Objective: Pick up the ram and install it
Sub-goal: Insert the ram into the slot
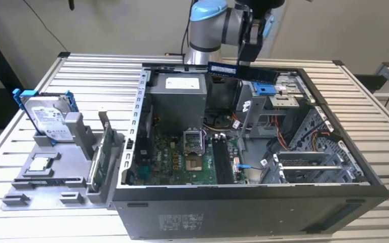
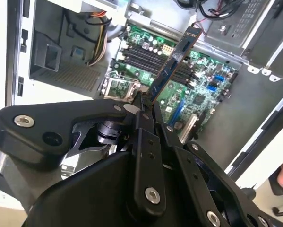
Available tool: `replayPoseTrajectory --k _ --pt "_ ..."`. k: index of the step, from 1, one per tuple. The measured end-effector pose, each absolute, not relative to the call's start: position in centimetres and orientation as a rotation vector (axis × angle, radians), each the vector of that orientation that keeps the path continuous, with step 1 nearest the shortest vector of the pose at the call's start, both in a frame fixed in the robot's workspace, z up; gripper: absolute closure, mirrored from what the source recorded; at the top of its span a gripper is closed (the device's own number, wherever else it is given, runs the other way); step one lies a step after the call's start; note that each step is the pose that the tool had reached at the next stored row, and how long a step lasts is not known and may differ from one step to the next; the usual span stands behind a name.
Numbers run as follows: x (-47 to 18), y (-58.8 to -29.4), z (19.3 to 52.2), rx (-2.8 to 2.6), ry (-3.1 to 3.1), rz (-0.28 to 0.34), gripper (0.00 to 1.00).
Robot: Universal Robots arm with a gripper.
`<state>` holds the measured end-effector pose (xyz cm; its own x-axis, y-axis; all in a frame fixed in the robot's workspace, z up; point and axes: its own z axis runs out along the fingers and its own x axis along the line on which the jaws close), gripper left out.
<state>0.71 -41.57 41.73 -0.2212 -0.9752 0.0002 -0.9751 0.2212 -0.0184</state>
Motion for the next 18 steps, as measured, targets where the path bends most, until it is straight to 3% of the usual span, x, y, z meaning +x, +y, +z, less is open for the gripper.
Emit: replayPoseTrajectory --k 18 --pt "0.71 -41.57 41.60 -1.698 2.633 -0.027 0.86"
